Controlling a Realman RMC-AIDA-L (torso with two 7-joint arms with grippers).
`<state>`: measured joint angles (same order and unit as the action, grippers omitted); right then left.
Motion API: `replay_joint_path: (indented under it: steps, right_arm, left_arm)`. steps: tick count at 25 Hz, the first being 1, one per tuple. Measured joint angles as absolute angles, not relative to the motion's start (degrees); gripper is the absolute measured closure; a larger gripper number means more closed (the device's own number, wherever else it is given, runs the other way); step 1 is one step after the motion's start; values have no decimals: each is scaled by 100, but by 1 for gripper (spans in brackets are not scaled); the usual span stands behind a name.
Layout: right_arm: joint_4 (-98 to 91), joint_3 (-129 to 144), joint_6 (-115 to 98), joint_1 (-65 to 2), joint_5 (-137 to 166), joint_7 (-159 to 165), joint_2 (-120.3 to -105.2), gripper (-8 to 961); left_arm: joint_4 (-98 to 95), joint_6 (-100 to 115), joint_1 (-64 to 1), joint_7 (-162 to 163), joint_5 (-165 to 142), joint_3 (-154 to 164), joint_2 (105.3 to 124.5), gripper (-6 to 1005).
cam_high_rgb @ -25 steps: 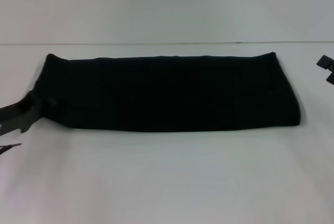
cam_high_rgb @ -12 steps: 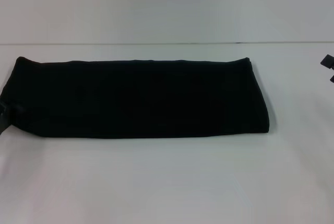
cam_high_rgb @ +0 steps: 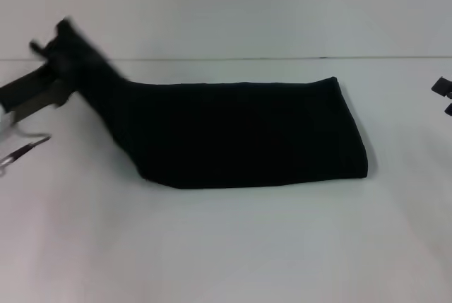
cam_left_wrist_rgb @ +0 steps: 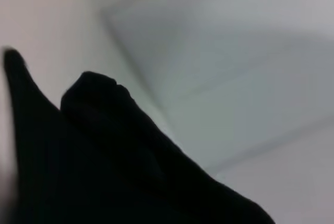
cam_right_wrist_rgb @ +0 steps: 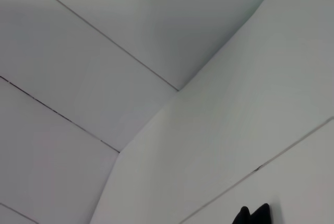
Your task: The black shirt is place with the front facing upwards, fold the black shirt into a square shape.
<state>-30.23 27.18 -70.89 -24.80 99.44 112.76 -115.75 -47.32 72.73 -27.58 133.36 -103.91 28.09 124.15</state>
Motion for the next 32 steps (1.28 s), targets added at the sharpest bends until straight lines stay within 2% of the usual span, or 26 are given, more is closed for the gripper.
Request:
replay_joint_path:
  steps: [8, 22, 28, 32]
  right_arm:
    - [-2956, 2741, -7123, -2479, 9958, 11254, -11575, 29]
    - [-2877, 2862, -7106, -2491, 9968, 11214, -11575, 28]
    - [-2873, 2883, -7094, -2472, 9968, 11219, -11568, 28]
    - [-2873, 2895, -7094, -2480, 10030, 11259, -11522, 28]
  left_arm:
    - [-4713, 7003, -3466, 13191, -9895, 4472, 12448, 958]
    - [-3545, 4653, -5031, 12982, -9767, 8181, 12467, 956]
    - [-3775, 4925, -5123, 12901, -9913, 9144, 12418, 915]
    - [-4345, 5893, -4837, 12813, -10232, 8683, 12339, 862]
